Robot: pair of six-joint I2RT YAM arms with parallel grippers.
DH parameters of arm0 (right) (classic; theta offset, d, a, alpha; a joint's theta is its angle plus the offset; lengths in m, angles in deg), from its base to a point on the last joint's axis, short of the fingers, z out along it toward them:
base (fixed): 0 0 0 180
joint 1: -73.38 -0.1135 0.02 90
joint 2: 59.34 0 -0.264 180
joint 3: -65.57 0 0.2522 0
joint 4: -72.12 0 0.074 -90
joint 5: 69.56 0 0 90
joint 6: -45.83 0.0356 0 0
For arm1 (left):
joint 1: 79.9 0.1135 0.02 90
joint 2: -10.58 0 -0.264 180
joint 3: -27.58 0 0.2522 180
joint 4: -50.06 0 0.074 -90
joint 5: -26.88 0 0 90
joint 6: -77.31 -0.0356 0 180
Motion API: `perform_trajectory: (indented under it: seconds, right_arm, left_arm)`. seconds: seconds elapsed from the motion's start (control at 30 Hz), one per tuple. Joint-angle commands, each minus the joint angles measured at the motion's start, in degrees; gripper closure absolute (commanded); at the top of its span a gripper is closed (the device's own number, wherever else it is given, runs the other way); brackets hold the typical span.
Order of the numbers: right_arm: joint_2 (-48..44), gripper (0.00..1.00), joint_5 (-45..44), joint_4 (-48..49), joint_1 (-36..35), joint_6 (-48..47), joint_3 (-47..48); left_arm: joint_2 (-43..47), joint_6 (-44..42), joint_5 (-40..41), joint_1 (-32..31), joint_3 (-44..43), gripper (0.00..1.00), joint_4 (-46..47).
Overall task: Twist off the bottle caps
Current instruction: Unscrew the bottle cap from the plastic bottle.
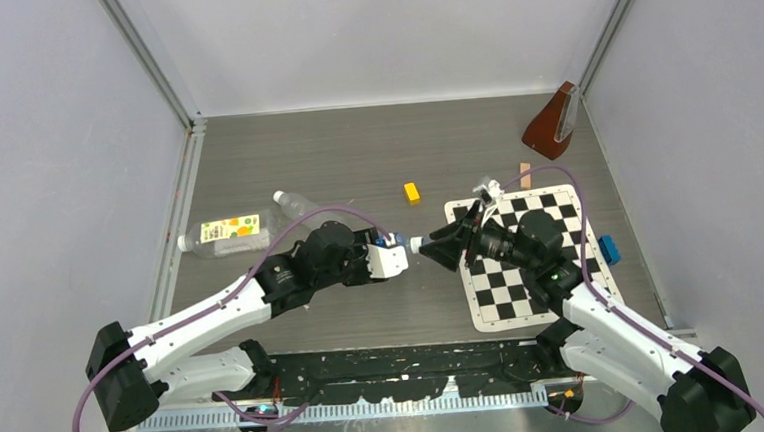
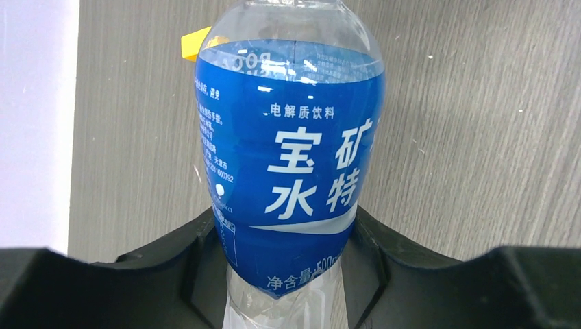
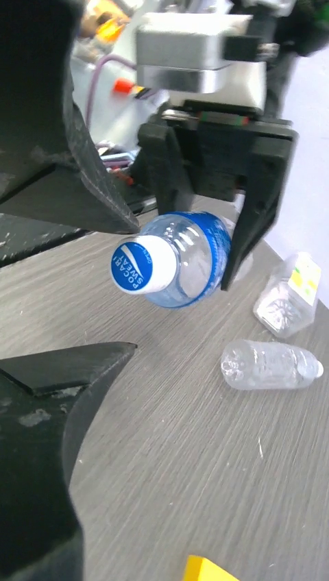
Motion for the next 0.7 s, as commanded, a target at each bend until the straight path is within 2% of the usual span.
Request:
perform_trajectory:
  seconds: [0.0,0.07,0.17,0.3,0.43,0.5,0.6,0.67]
  right_arm:
    - [-1.68,0.31,-10.94,2.86,0.23,27.94,1.12]
    - [-0.86,0.29,-10.9,-0.3,0.23,35.79,2.67]
    - [1.72,0.29,-7.69,-4.28,0.22,41.38,6.18]
    - [8.47,0.32,-3.62,-8.76,0.23,41.39,9.88]
    - [13.29,0.47,1.9,-6.35,0.23,42.67,12.14]
    - [14.47,0.51,3.41,-4.85,0.24,43.56,12.47]
    - [14.65,0.51,4.87,-5.19,0.22,42.71,12.46]
    - [14.11,0.47,5.3,-6.92,0.23,40.73,12.51]
  left_arm:
    - [0.91,-0.41,2.64,-0.3,-0.58,0.88,1.56]
    - [0.88,-0.37,3.13,-0.31,-0.45,0.87,1.41]
    - [0.9,-0.04,3.64,-0.29,-0.02,0.87,1.77]
    - [1.02,0.03,3.93,-0.24,0.71,0.87,2.84]
    - [1.34,-0.01,4.31,-0.3,1.43,0.88,3.67]
    - [1.36,-0.33,4.77,-0.24,1.61,0.88,3.62]
    - [1.26,-1.0,6.71,-0.24,1.82,0.88,3.47]
    - [1.24,-1.3,7.44,-0.24,1.75,0.87,3.2]
